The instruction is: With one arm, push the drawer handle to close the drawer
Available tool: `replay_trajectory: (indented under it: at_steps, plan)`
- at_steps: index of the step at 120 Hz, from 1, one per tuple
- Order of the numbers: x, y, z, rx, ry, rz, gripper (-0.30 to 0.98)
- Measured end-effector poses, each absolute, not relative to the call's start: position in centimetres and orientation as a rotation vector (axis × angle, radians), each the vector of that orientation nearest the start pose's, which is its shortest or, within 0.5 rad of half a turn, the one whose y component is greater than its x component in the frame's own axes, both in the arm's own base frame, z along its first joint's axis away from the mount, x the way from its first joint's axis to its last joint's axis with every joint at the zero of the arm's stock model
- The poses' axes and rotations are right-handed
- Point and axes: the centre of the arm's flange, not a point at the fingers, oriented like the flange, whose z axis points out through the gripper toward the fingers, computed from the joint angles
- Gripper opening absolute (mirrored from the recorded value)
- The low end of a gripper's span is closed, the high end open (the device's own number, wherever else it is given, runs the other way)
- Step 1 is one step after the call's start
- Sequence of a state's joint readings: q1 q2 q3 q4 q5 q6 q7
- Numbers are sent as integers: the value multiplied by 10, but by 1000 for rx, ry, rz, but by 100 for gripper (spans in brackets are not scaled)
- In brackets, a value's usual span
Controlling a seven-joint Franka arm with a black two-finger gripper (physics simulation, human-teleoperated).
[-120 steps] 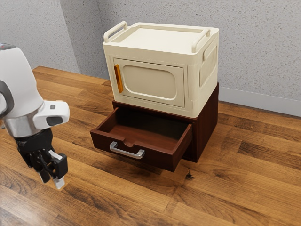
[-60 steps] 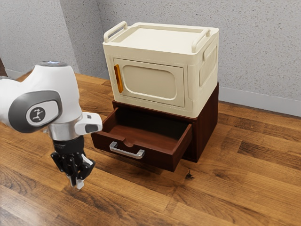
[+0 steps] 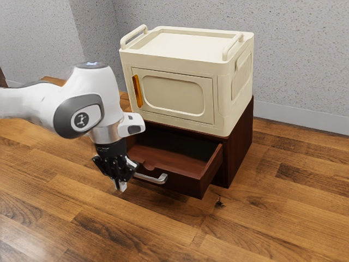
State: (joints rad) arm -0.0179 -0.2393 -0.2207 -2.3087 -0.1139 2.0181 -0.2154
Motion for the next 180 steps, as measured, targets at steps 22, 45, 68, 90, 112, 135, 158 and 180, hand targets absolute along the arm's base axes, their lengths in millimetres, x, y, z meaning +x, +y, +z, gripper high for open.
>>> replay_trajectory:
  at_steps: [22, 45, 68, 90, 112, 135, 158, 180]
  plan:
    - [480, -116, 419, -3182, -71, 101, -2]
    - [510, -120, 406, -3181, -48, 80, -2]
    - [538, -127, 406, -3183, -16, 6, -2]
    - [566, -127, 404, -3184, -1, -51, -2]
    - [601, -128, 410, -3170, 37, -148, -2]
    - [625, -129, 411, -3166, 64, -206, -2]
    - [636, -121, 411, -3142, 265, -232, -4]
    - [504, -180, 487, -3183, 250, -225, 21]
